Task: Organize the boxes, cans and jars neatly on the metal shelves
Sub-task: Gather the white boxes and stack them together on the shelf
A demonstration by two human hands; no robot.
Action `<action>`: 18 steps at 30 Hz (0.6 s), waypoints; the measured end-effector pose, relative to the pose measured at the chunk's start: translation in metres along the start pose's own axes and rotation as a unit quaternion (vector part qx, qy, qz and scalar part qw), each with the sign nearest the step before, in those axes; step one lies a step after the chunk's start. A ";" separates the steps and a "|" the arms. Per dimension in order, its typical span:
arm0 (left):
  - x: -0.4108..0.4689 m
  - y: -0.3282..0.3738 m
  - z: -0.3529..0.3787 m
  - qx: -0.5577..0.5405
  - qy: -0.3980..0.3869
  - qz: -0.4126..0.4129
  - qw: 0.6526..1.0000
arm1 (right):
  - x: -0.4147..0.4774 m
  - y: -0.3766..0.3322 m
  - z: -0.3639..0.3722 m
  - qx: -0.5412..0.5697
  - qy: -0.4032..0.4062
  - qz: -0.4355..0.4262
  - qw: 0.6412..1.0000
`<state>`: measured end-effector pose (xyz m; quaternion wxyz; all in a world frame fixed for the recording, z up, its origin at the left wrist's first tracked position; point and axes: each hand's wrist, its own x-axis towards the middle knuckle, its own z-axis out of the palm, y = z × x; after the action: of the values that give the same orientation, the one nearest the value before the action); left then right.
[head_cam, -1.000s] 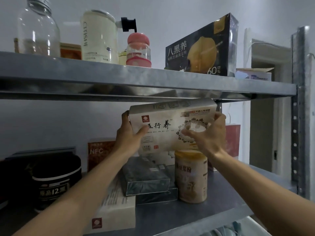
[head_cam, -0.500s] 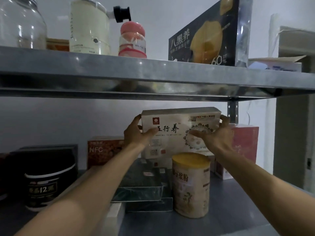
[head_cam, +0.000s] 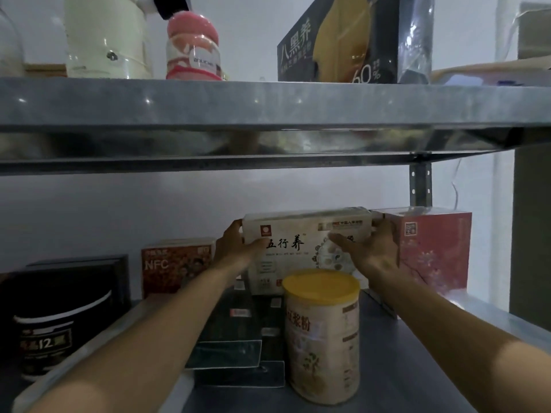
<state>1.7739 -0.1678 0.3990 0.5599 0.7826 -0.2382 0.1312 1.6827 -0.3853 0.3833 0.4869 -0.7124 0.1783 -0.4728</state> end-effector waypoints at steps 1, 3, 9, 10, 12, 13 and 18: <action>0.002 -0.002 -0.001 0.009 0.002 -0.001 1.000 | 0.000 0.005 0.003 0.001 -0.005 0.002 1.000; 0.005 -0.006 -0.002 0.034 0.009 -0.001 0.999 | -0.001 0.011 0.008 -0.013 -0.015 0.010 1.000; 0.015 -0.004 -0.005 0.079 0.018 0.004 0.997 | 0.001 0.012 0.014 -0.007 -0.015 0.003 1.000; 0.016 -0.004 -0.006 0.082 0.017 0.004 0.996 | 0.002 0.011 0.014 -0.001 -0.019 0.005 1.000; 0.017 -0.006 -0.005 0.087 0.014 0.002 0.996 | 0.001 0.012 0.015 0.010 -0.024 0.012 1.000; 0.017 -0.007 -0.004 0.089 0.011 0.000 0.996 | 0.001 0.013 0.016 0.013 -0.024 0.013 1.000; 0.017 -0.010 -0.002 0.097 -0.002 -0.002 0.995 | 0.001 0.023 0.018 0.012 -0.030 0.021 0.999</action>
<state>1.7940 -0.1676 0.3994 0.4815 0.8337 -0.2243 0.1512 1.7033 -0.3867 0.3623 0.5106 -0.7164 0.1729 -0.4430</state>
